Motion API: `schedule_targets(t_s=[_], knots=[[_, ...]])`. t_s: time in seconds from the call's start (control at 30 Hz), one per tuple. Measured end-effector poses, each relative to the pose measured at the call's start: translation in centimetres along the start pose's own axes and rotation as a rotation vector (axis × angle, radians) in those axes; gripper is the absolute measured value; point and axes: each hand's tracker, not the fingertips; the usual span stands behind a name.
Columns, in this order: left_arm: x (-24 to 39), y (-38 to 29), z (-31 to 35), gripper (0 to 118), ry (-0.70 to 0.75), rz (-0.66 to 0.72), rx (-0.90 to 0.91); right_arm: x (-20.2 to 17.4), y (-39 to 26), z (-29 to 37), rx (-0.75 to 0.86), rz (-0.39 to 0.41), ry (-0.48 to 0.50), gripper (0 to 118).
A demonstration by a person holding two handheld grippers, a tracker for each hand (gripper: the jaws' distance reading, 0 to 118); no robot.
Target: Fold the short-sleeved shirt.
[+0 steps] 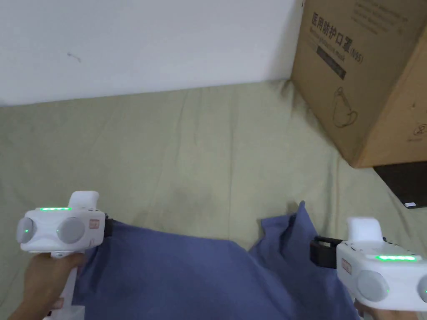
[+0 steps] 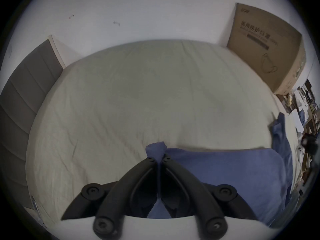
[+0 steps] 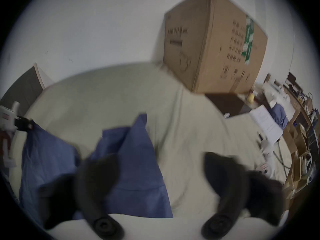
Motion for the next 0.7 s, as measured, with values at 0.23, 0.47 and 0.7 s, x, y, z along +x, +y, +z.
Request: schedule_targets(t_s=[0.23,0.47,0.7], knots=[[0.3,-0.6,6.1,2,-0.022,-0.028,0.052,-0.8,-2.1,-5.8,-0.188,0.05,0.0,97],[-0.9,-1.3,7.4,2,-0.023,0.018,0.07,-1.3,-1.6,-2.9,-0.134,0.077,0.014,3],[-2.0,-2.9,11.6,2,-0.034,0.097,0.12,-0.2,0.6,3.6,0.031,0.071,0.095,3]])
